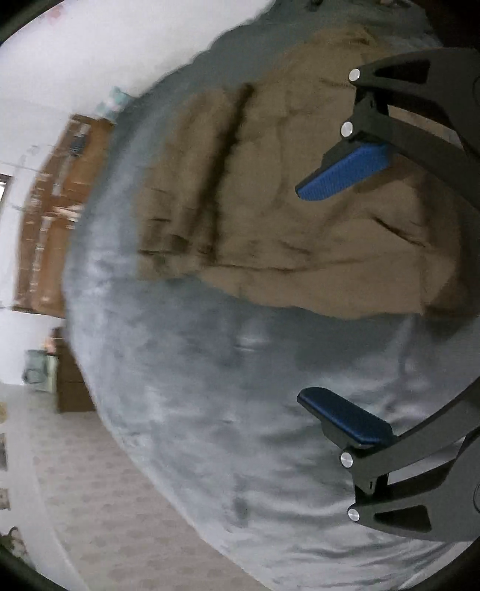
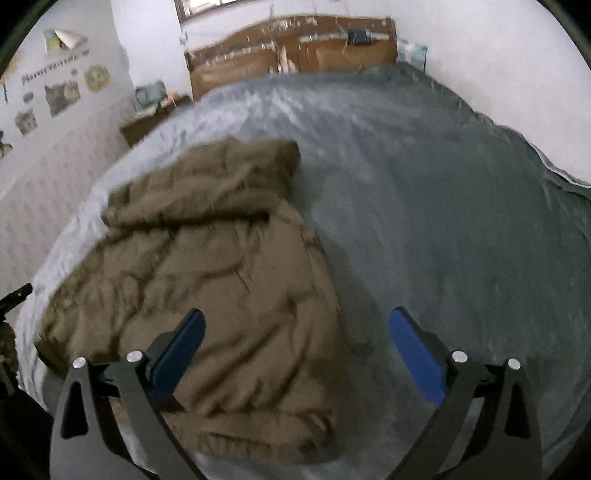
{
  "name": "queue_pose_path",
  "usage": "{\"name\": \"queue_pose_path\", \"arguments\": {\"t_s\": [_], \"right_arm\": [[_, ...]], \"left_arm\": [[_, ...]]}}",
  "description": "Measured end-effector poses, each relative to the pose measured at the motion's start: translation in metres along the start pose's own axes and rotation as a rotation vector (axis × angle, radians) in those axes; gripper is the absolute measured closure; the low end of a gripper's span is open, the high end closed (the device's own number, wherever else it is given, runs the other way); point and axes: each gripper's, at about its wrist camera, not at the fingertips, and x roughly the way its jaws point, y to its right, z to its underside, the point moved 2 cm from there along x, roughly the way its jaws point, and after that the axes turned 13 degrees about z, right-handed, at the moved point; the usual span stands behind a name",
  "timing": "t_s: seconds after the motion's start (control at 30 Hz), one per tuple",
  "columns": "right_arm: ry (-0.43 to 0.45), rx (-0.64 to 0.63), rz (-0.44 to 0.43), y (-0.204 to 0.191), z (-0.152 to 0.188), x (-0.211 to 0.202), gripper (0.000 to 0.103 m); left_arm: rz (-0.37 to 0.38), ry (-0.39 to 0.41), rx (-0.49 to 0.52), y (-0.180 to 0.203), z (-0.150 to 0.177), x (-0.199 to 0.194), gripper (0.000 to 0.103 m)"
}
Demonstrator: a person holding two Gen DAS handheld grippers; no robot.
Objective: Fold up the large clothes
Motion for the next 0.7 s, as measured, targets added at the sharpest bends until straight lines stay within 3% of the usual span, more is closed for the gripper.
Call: {"name": "queue_pose_path", "arguments": {"t_s": [0.1, 0.23, 0.37, 0.53, 0.57, 0.6, 0.63, 0.7], "right_arm": [[-0.064, 0.017, -0.018, 0.001, 0.006, 0.010, 0.003], [-0.144, -0.028, -0.015, -0.008, 0.021, 0.022, 0.003], [-0.248, -0.038, -0.023, -0.010, 0.034, 0.037, 0.003], [-0.337, -0.037, -0.019, -0.007, 0.048, 0.048, 0.004], [-0.356, -0.040, -0.022, -0.007, 0.051, 0.051, 0.008], [-0.383, -0.051, -0.029, -0.010, 0.055, 0.055, 0.020], [-0.404, -0.067, -0.037, -0.013, 0.060, 0.058, 0.026], [-0.426, -0.090, -0.044, -0.017, 0.065, 0.062, 0.049]], "left_arm": [[-0.053, 0.004, 0.043, -0.002, 0.002, 0.002, 0.003], [0.021, -0.097, 0.004, -0.002, 0.014, 0.018, 0.003], [-0.010, -0.148, 0.072, 0.004, 0.023, 0.026, 0.003], [0.060, -0.336, 0.019, 0.001, 0.044, 0.051, 0.008], [0.049, -0.371, 0.017, 0.001, 0.048, 0.057, 0.010], [0.020, -0.395, 0.017, 0.000, 0.051, 0.061, 0.011], [0.001, -0.409, 0.021, 0.000, 0.053, 0.064, 0.011], [0.001, -0.431, 0.024, 0.000, 0.056, 0.070, 0.011]]}}
